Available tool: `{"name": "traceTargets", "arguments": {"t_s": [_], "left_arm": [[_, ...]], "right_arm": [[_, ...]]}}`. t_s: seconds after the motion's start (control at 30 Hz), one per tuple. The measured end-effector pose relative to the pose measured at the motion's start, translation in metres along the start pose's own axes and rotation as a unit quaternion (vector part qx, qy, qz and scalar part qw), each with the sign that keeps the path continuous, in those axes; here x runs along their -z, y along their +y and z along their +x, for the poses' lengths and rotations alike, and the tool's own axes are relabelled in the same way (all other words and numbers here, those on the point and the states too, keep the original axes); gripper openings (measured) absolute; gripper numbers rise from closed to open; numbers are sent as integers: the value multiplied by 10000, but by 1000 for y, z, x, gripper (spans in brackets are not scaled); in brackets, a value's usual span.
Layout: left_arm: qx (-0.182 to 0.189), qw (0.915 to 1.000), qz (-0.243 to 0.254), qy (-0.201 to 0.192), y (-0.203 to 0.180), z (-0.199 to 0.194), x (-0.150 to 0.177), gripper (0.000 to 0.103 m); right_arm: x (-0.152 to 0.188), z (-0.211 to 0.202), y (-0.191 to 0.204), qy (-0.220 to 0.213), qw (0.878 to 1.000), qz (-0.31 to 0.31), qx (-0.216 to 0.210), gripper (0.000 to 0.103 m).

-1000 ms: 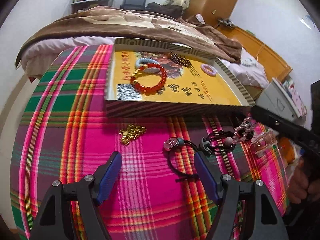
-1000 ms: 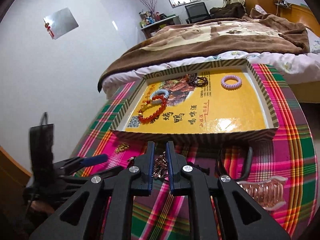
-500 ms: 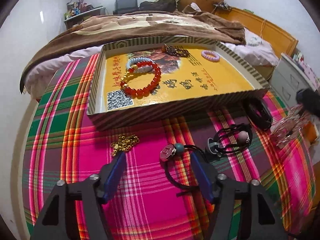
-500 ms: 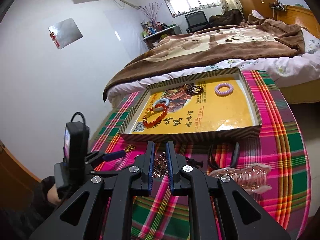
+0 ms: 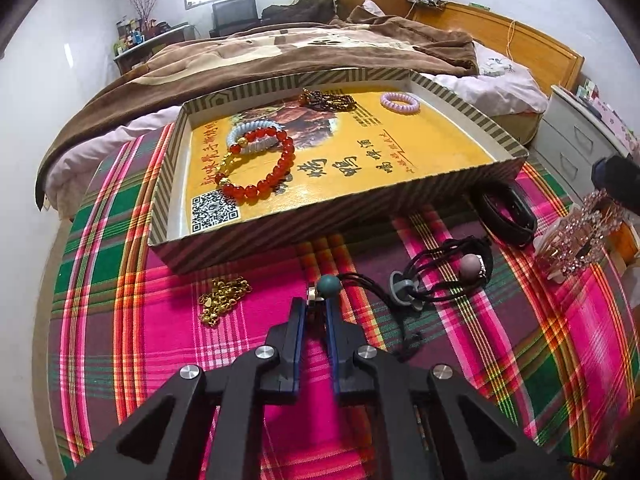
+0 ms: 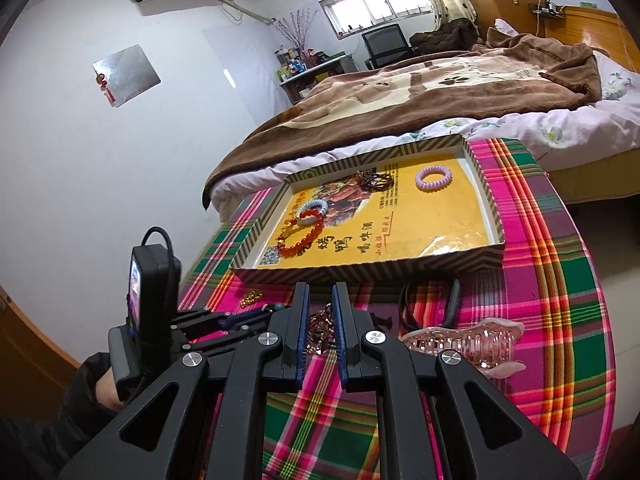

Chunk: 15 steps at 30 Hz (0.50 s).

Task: Organize jewelry
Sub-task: 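Grasp the black hair tie with green bead with the left tool while the right tool holds the keychain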

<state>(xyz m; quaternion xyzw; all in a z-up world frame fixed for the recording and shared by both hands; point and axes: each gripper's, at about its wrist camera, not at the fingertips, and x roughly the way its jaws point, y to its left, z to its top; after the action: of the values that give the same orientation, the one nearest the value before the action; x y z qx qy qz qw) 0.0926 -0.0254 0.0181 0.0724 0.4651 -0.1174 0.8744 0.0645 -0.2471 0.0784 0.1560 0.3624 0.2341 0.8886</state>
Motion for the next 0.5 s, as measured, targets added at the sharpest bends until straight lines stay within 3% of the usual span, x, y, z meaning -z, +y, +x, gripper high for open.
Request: {"name": "traceTargets", "arguments": {"t_s": [0.5], "left_arm": [[194, 9981, -248, -538, 14, -50, -23, 10]], "right_arm": [[-18, -15, 0, -192, 9998, -71, 89, 12]]}}
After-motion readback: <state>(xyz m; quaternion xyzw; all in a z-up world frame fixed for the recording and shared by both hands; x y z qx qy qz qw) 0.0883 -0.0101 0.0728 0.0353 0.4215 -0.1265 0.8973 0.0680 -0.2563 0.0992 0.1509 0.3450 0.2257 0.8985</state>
